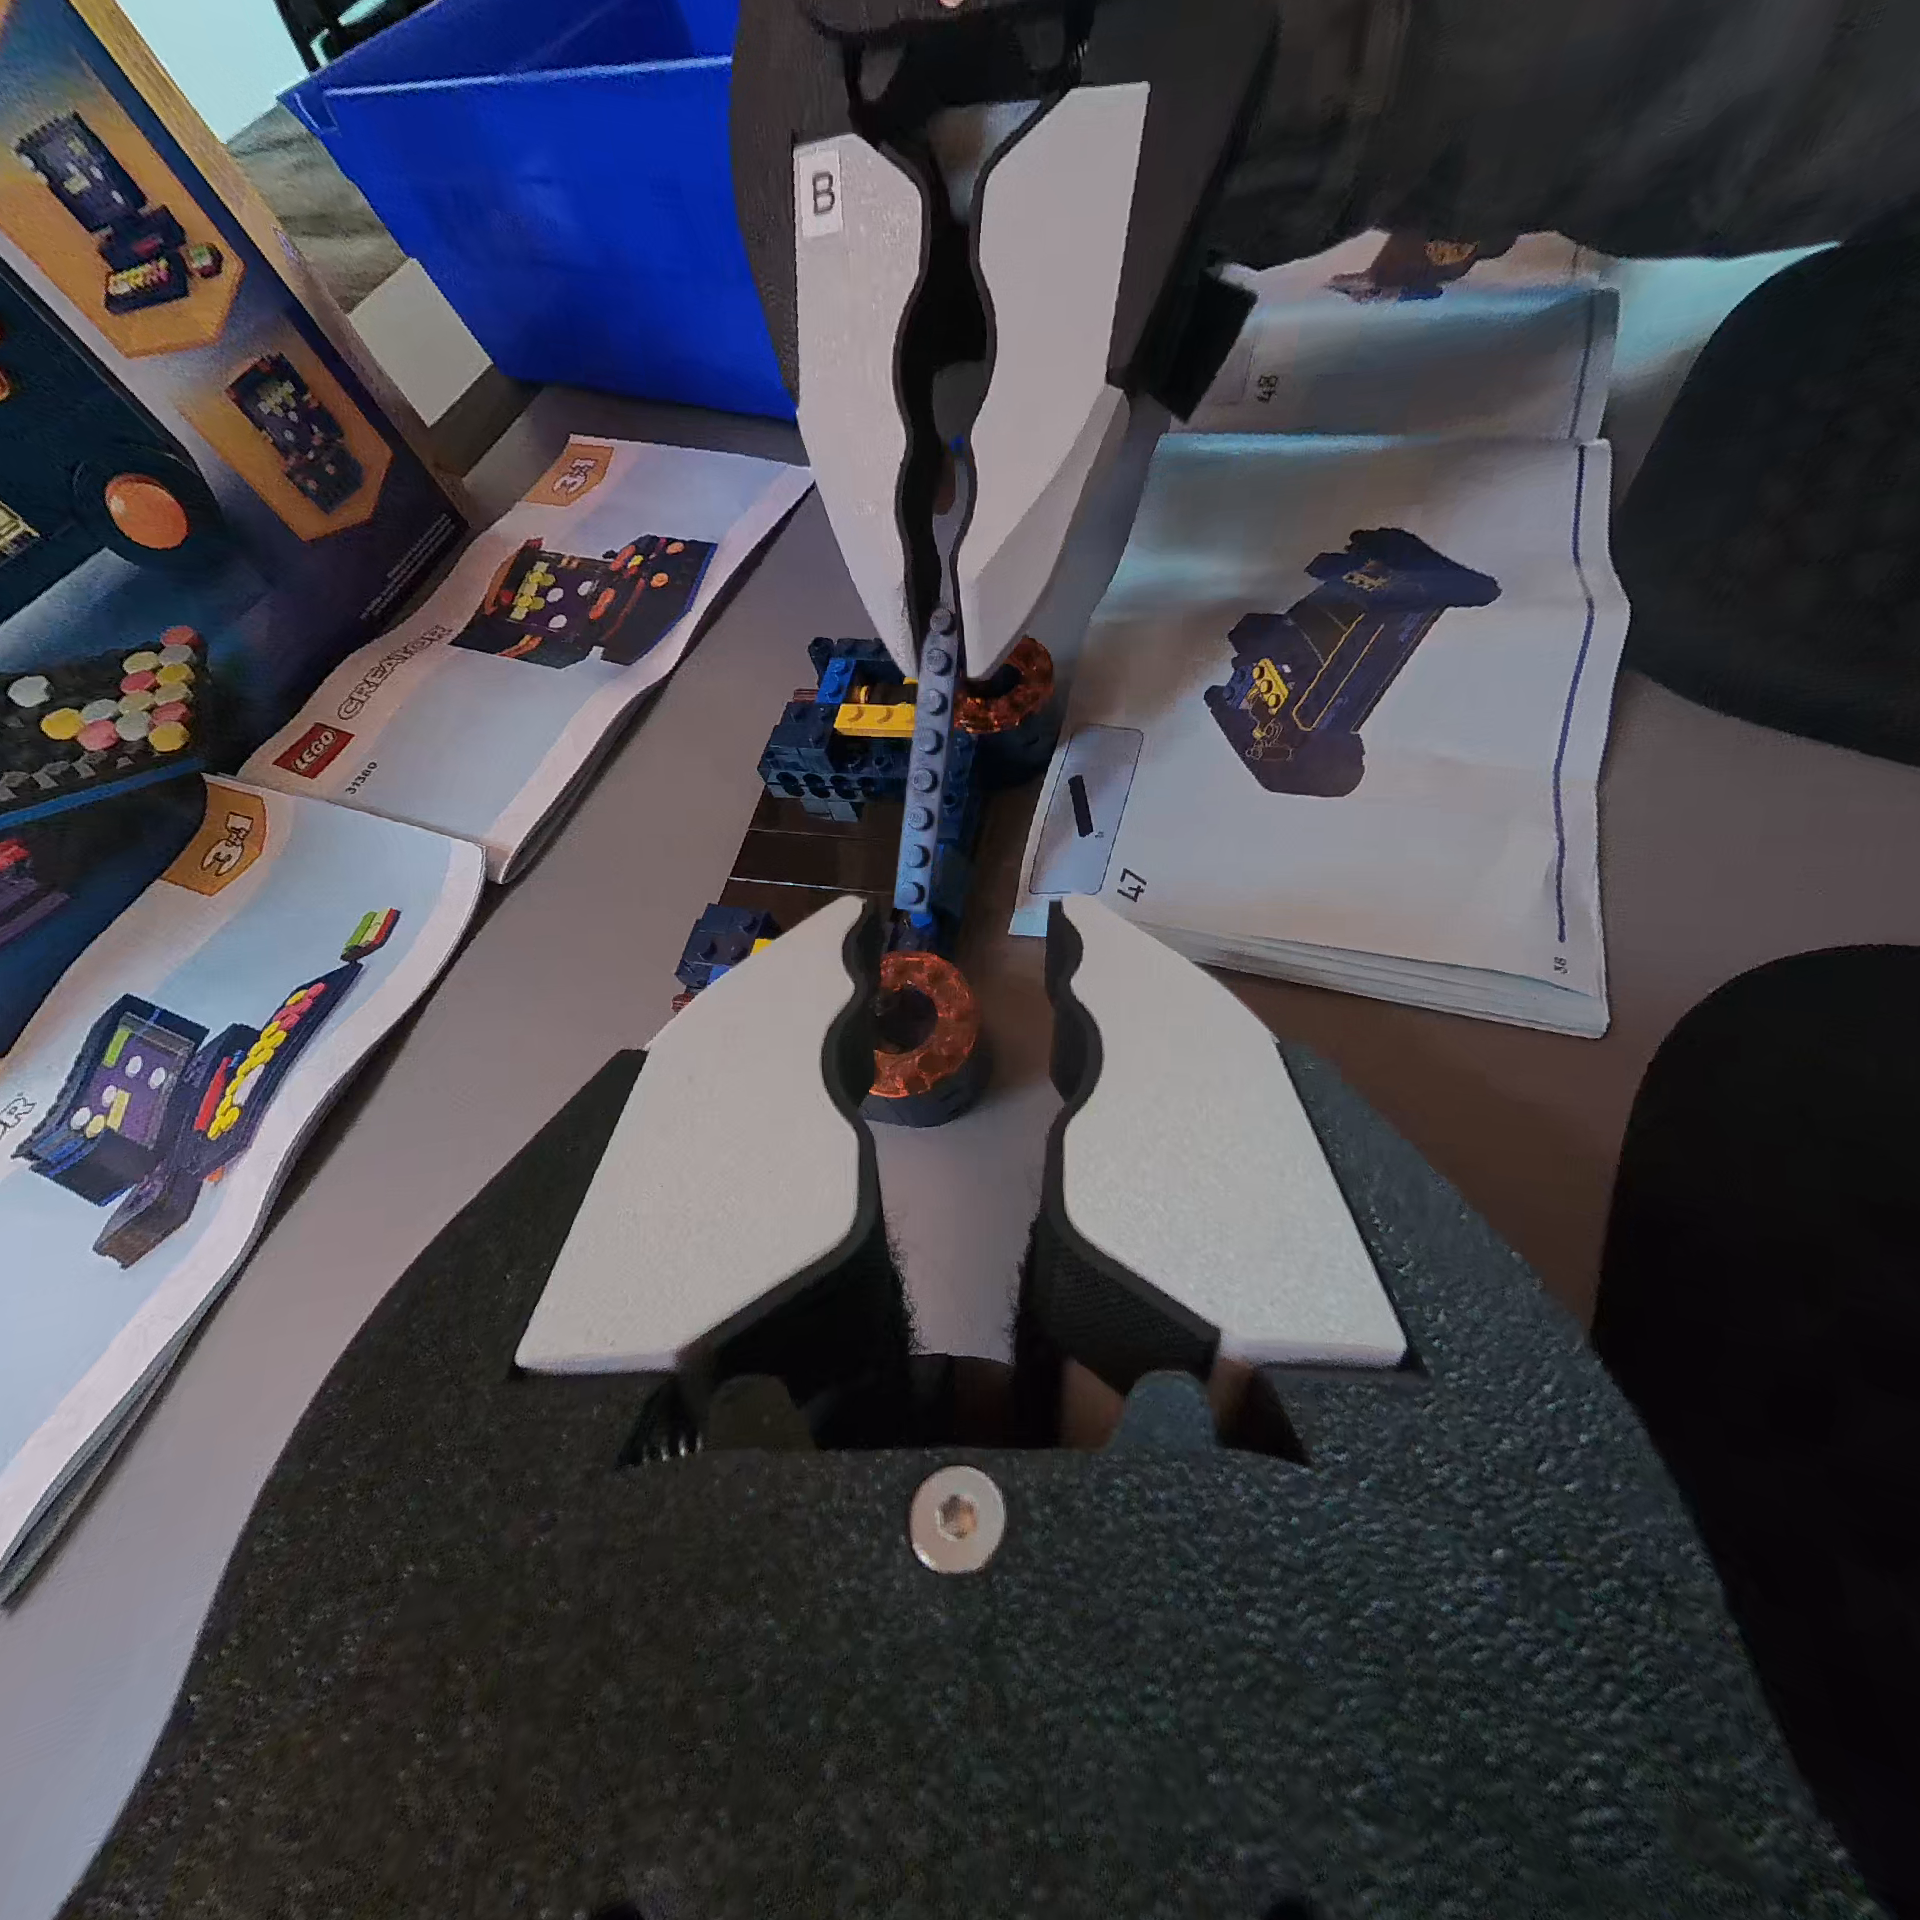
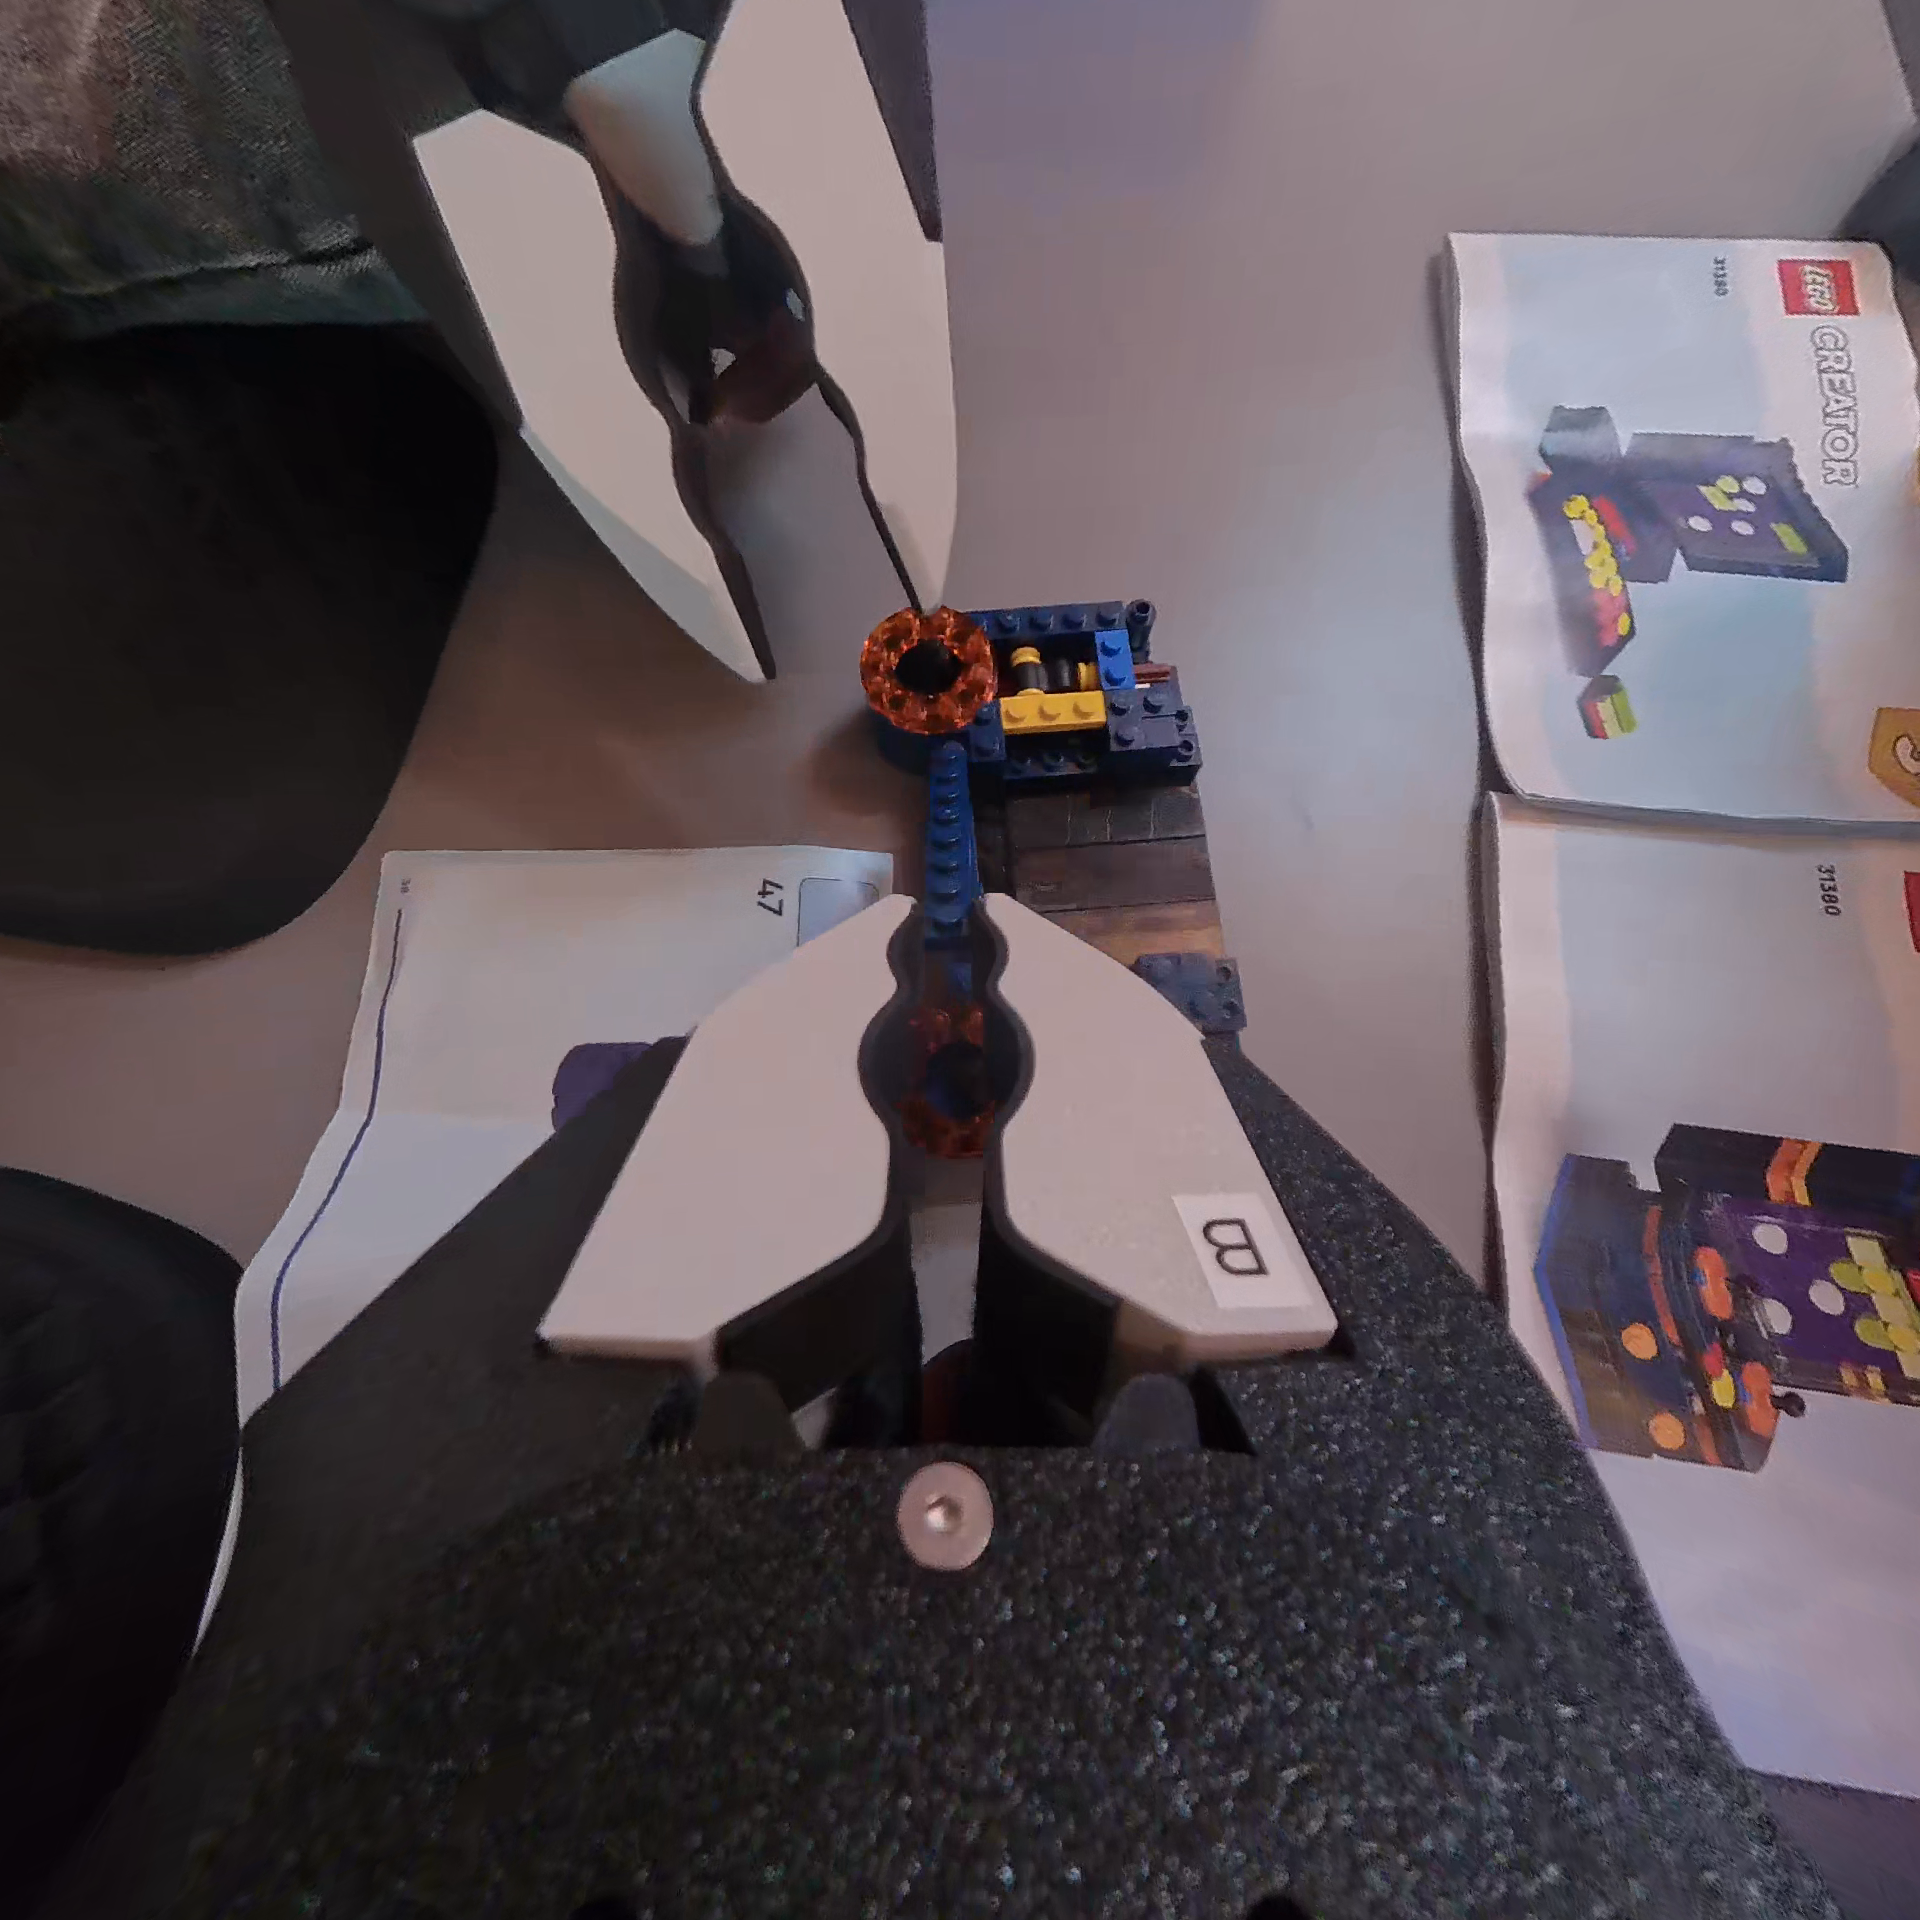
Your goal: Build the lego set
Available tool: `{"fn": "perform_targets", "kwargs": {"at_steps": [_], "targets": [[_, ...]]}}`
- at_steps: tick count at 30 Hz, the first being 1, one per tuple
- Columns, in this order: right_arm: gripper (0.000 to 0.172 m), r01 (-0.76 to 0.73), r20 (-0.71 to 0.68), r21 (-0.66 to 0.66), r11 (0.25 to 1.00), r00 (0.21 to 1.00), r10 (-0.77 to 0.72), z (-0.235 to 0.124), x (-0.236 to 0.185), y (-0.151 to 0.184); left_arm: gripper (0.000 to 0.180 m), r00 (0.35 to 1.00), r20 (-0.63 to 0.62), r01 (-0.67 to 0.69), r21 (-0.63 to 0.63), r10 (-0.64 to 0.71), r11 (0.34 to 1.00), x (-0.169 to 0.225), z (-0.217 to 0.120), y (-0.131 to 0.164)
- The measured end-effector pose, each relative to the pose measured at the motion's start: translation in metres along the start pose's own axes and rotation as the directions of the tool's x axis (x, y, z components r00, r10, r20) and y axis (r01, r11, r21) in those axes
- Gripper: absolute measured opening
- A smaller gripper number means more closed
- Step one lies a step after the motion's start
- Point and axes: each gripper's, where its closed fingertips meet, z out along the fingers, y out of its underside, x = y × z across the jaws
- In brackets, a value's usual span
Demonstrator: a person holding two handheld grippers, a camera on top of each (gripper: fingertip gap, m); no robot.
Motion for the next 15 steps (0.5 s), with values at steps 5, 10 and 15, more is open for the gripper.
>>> {"fn": "perform_targets", "kwargs": {"at_steps": [5, 10, 15], "targets": [[0.008, -0.002, 0.006, 0.054, 0.999, 1.0, 0.002, 0.007, 0.0, -0.001, 0.031, 1.0, -0.005, -0.022, -0.024, 0.022, 0.999, 0.003, 0.005, 0.003], [0.008, -0.005, -0.005, 0.038, 0.999, 1.0, 0.005, 0.011, 0.001, 0.004, 0.031, 0.999, -0.018, -0.04, -0.039, 0.039, 0.998, 0.007, 0.01, 0.005], [0.008, 0.004, -0.023, -0.033, 0.999, 1.0, -0.004, 0.015, 0.001, 0.016, 0.032, 0.999, -0.024, -0.049, -0.061, 0.048, 0.997, 0.009, 0.013, 0.009]]}}
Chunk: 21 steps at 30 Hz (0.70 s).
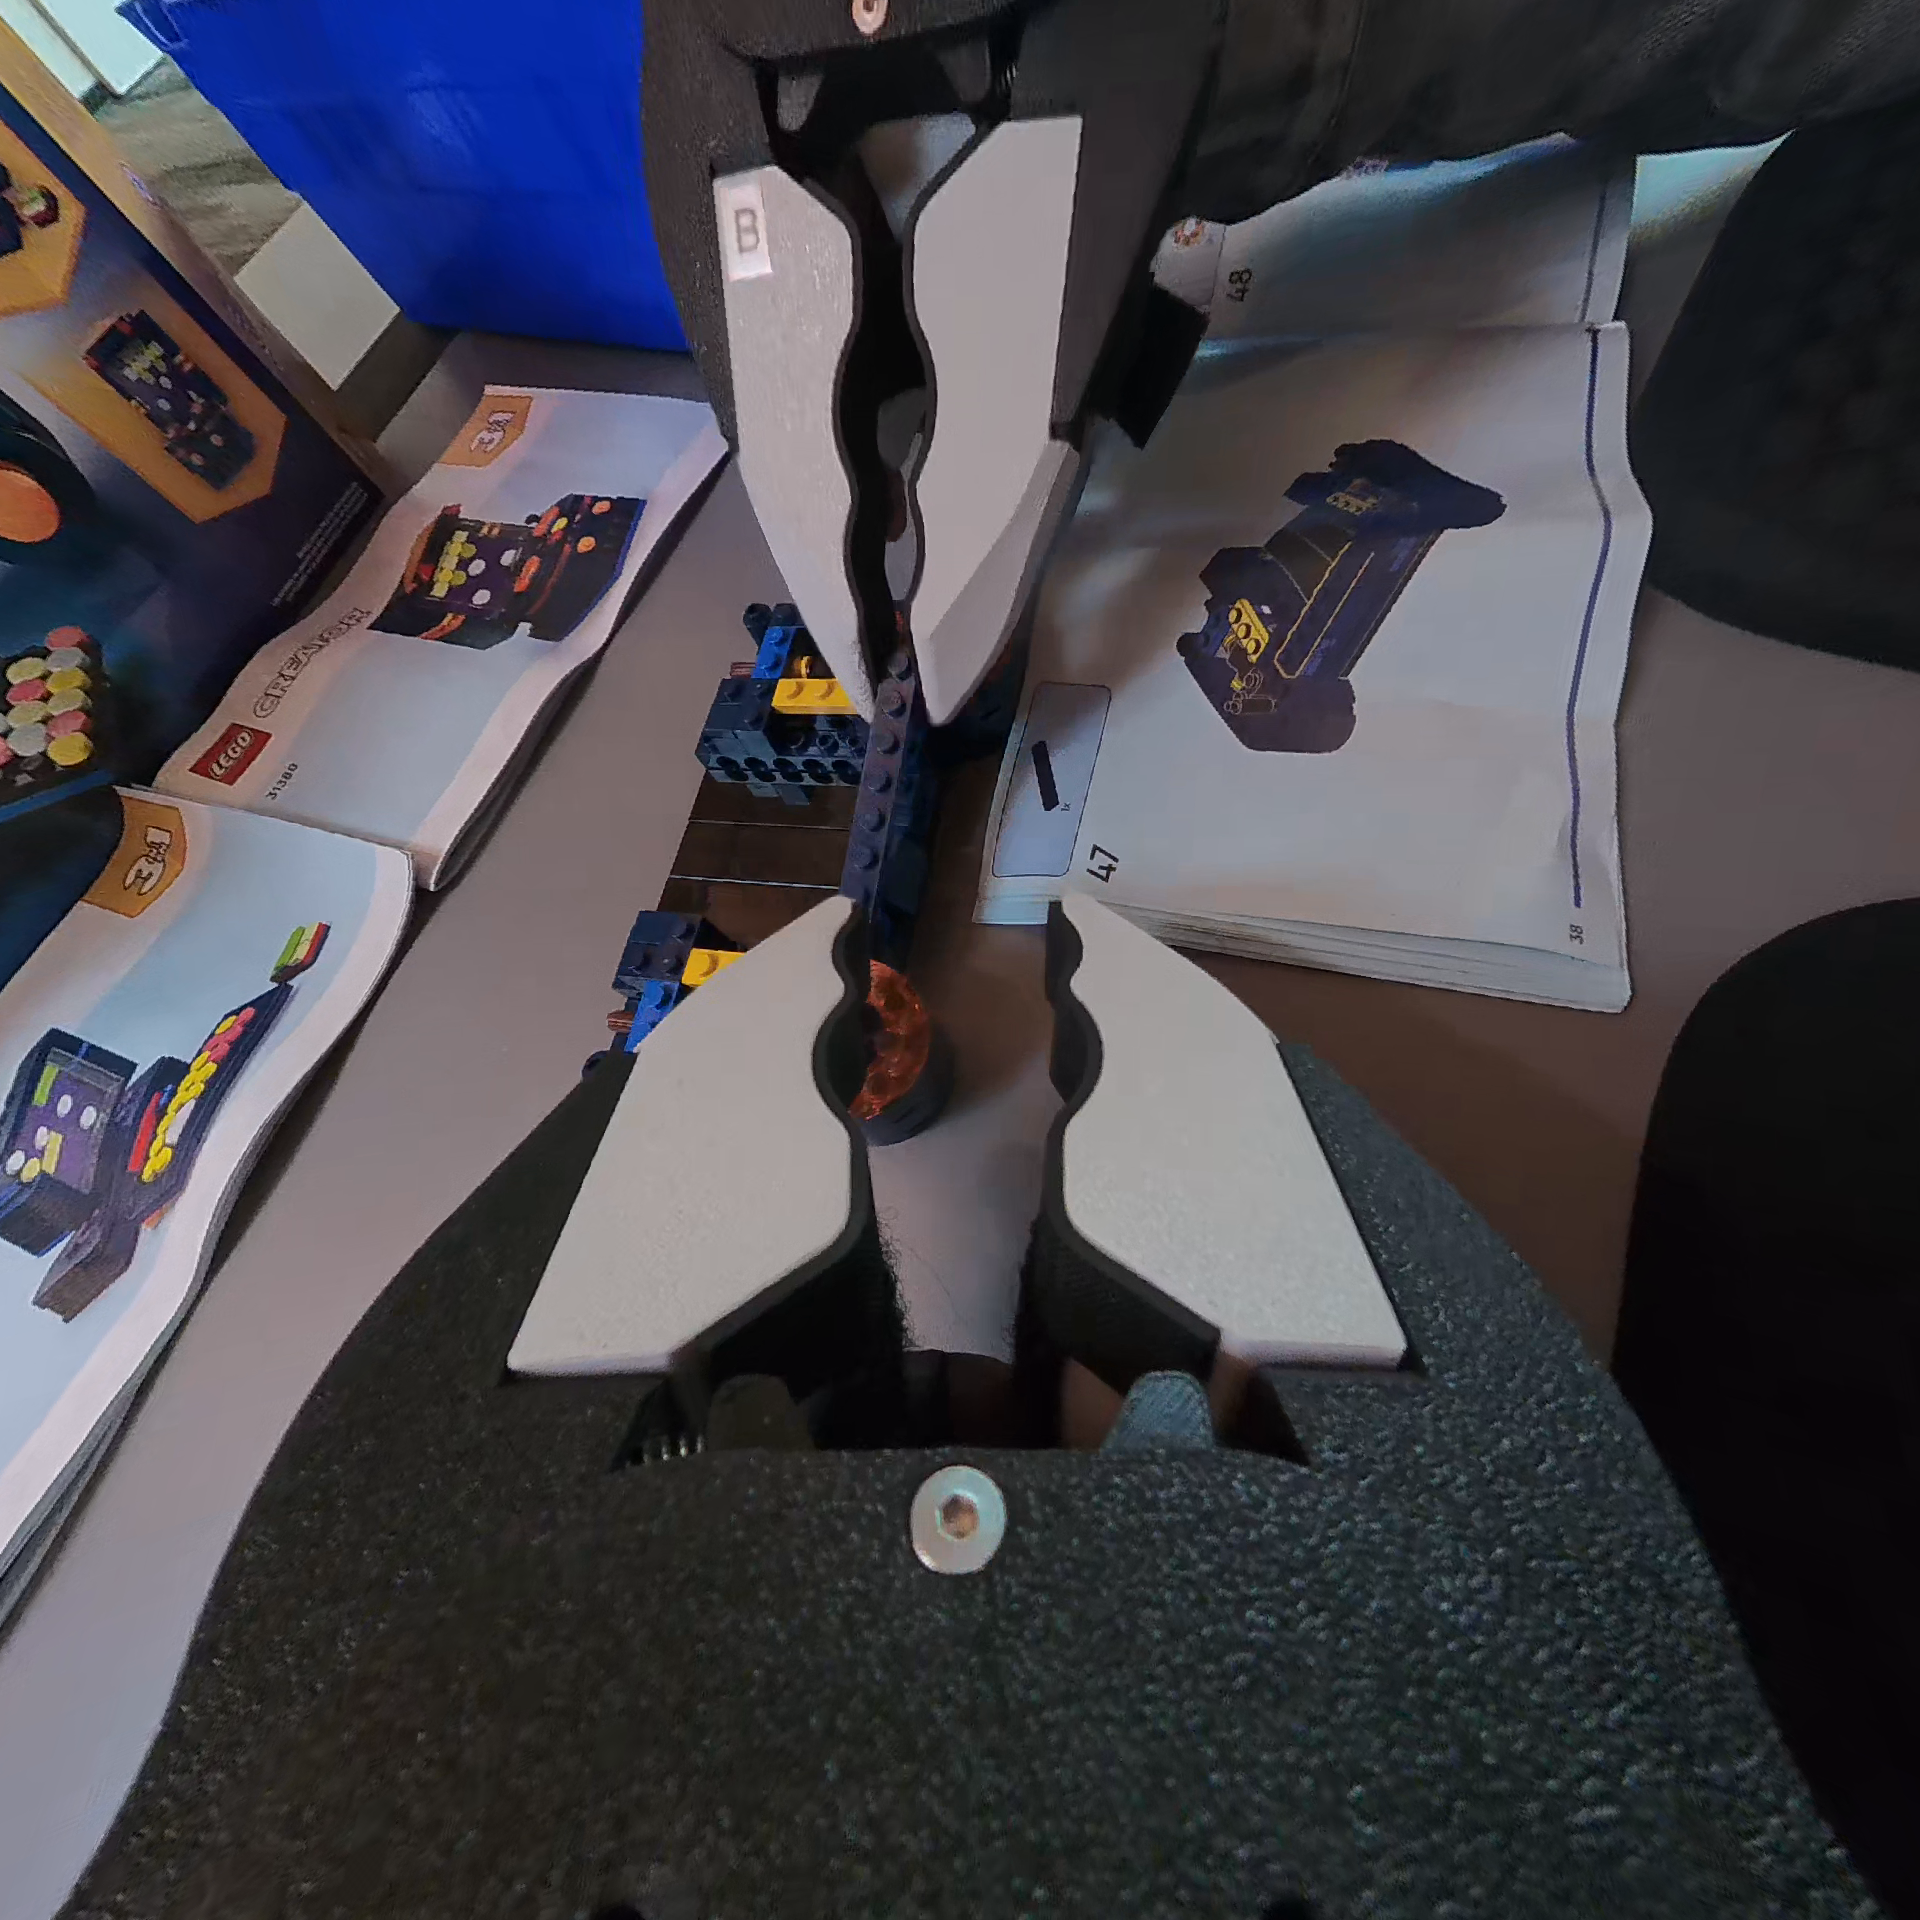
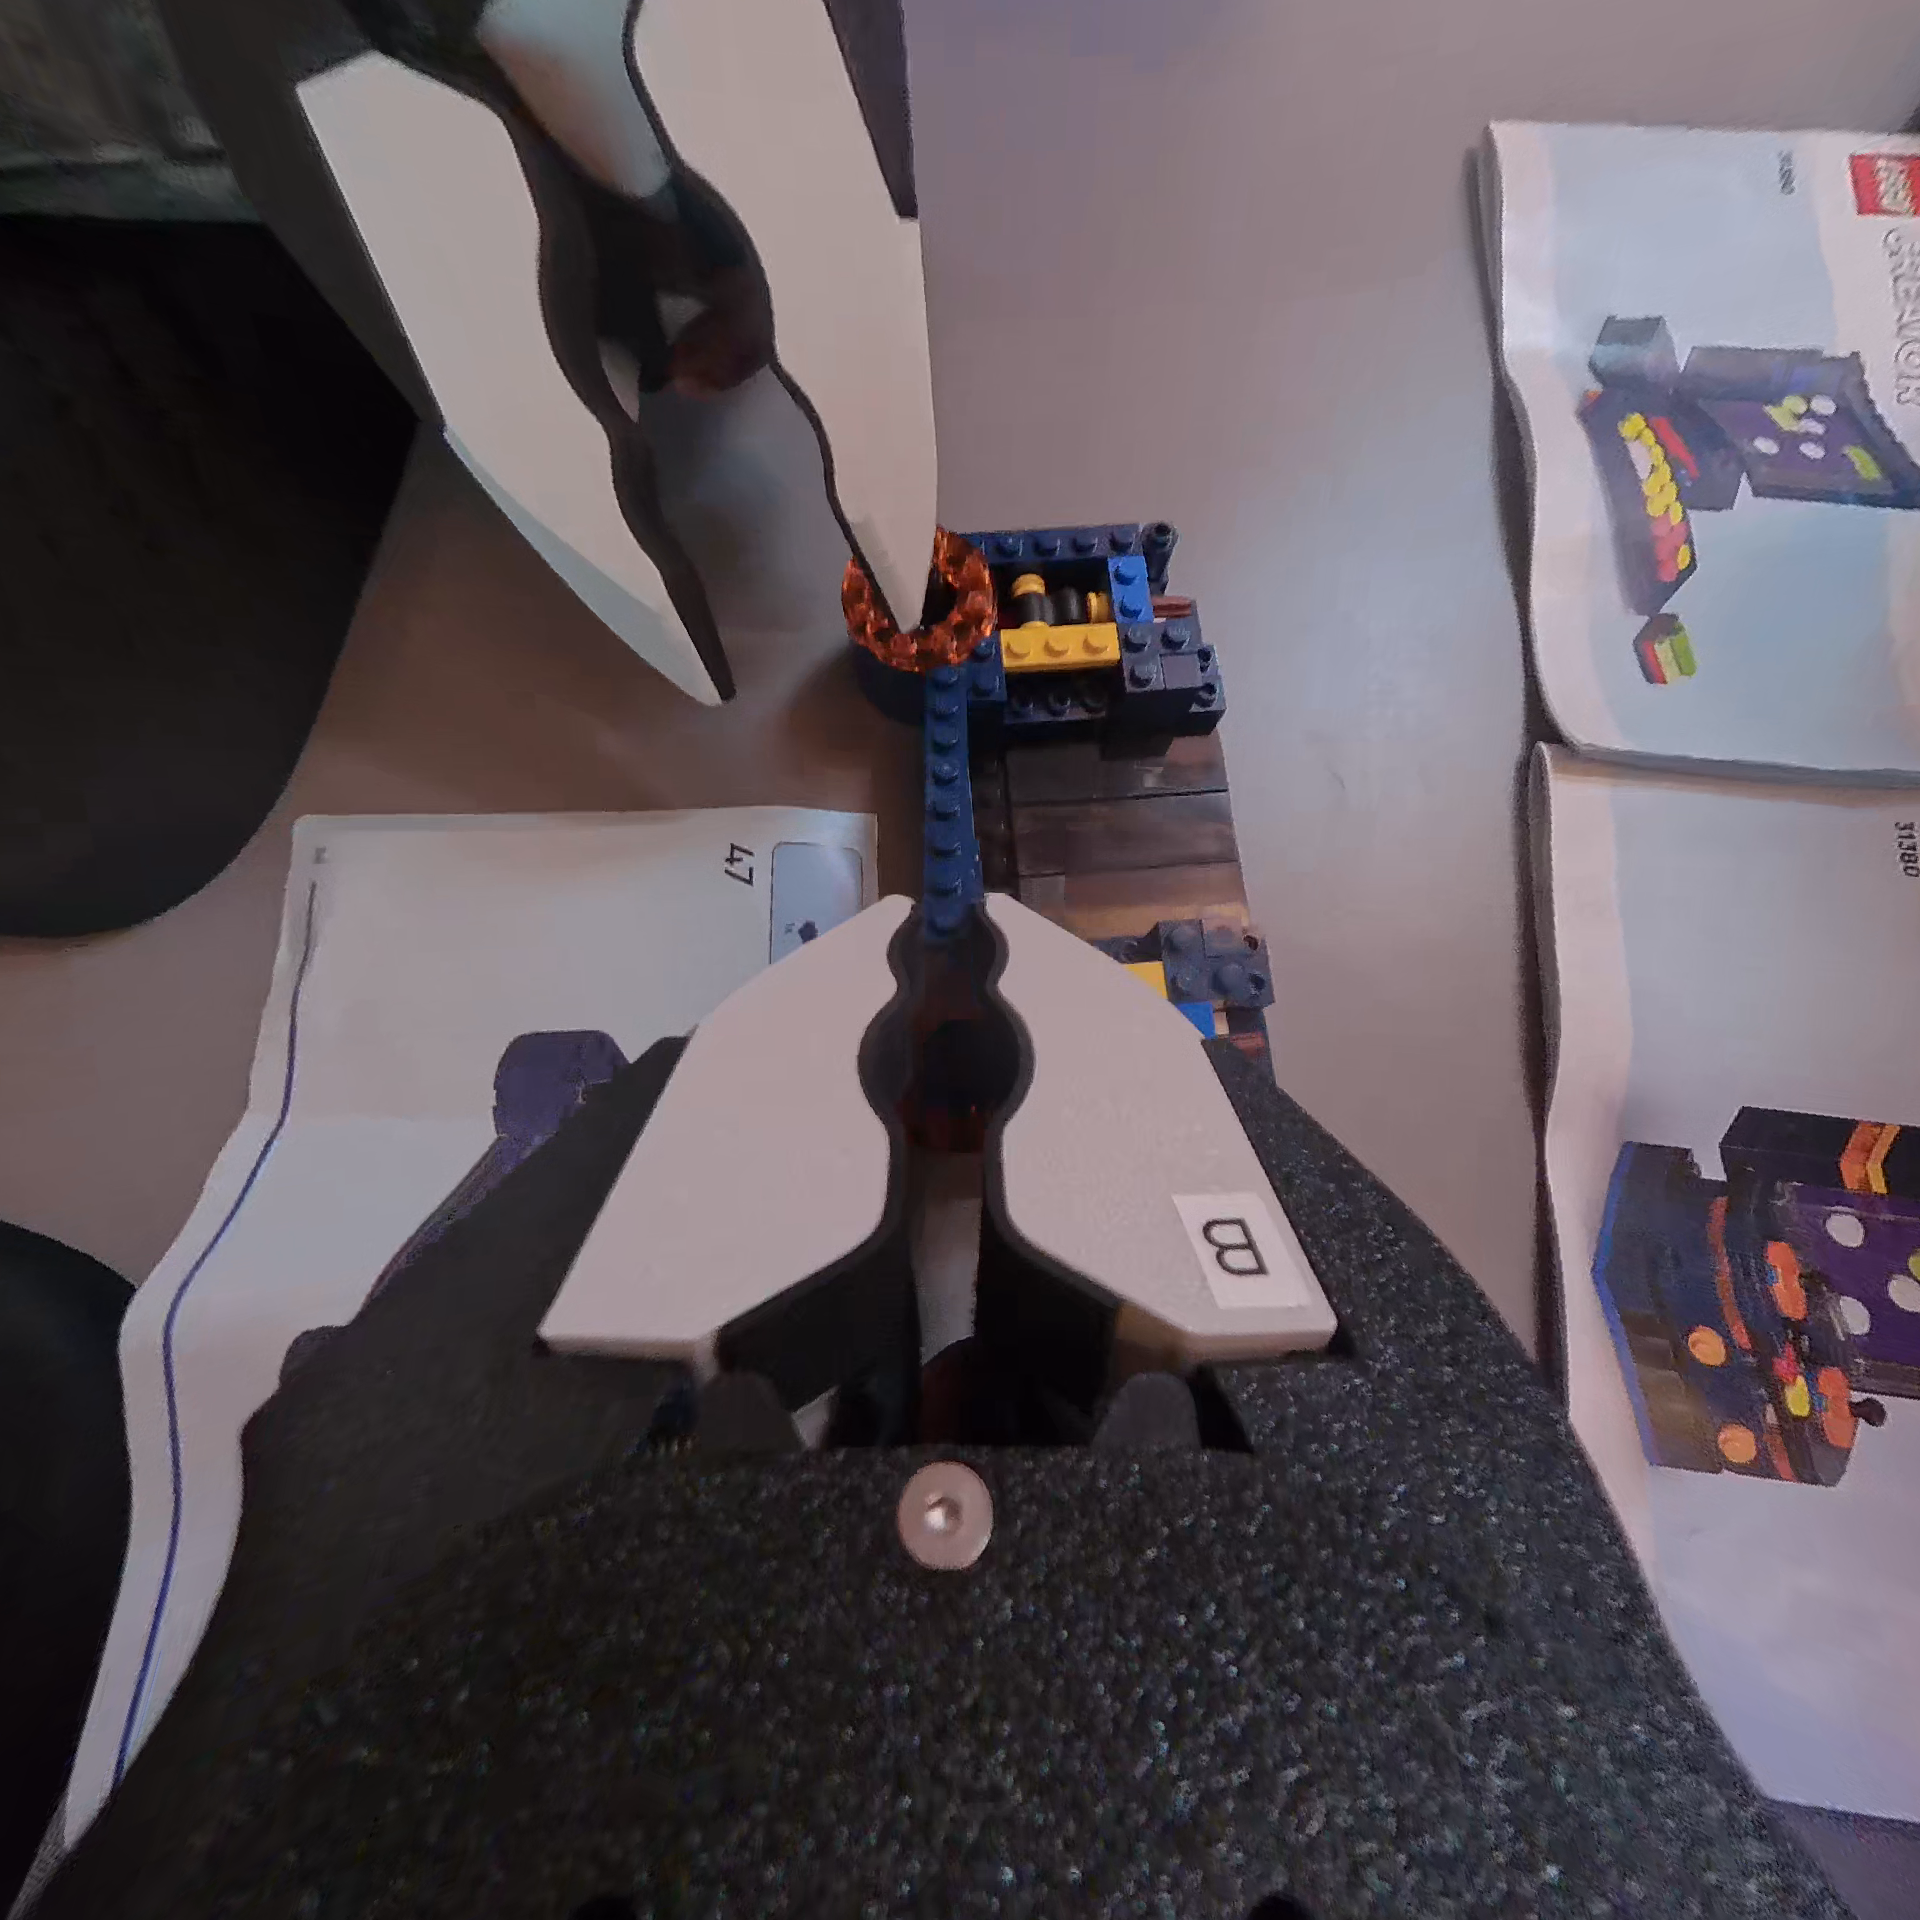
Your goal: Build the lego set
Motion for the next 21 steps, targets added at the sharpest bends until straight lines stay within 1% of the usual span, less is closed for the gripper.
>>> {"fn": "perform_targets", "kwargs": {"at_steps": [7, 9, 11, 14, 17, 19, 20, 21], "targets": [[0.008, -0.003, -0.002, 0.004, 1.0, 1.0, 0.003, 0.0, 0.0, 0.0, 0.031, 1.0, 0.005, -0.005, 0.009, 0.005, 1.0, -0.001, -0.002, -0.002], [0.008, -0.001, -0.005, 0.041, 0.999, 1.0, 0.002, -0.004, -0.001, -0.006, 0.031, 1.0, 0.011, -0.011, 0.009, 0.011, 1.0, -0.001, -0.003, -0.003], [0.008, -0.025, -0.026, 0.103, 0.994, 0.999, 0.028, -0.017, -0.002, -0.016, 0.031, 0.999, 0.026, -0.021, 0.02, 0.021, 1.0, -0.003, -0.004, -0.006], [0.008, -0.038, -0.112, 0.175, 0.984, 0.992, 0.058, -0.05, -0.006, -0.023, 0.031, 0.998, 0.058, -0.021, 0.063, 0.017, 0.998, -0.008, -0.007, -0.012], [0.008, -0.032, -0.275, 0.233, 0.972, 0.957, 0.097, -0.098, -0.01, -0.013, 0.031, 0.992, 0.126, -0.01, 0.129, -0.006, 0.992, -0.019, -0.011, -0.021], [0.008, -0.054, -0.415, 0.269, 0.962, 0.895, 0.166, -0.139, -0.006, 0.005, 0.031, 0.974, 0.224, -0.008, 0.196, -0.036, 0.981, -0.034, -0.016, -0.029], [0.008, -0.072, -0.496, 0.285, 0.956, 0.842, 0.211, -0.162, -0.001, 0.019, 0.031, 0.959, 0.276, -0.004, 0.239, -0.064, 0.971, -0.042, -0.021, -0.032], [0.008, -0.098, -0.58, 0.303, 0.948, 0.77, 0.265, -0.186, 0.006, 0.034, 0.031, 0.937, 0.332, 0.008, 0.293, -0.109, 0.956, -0.052, -0.027, -0.036]]}}
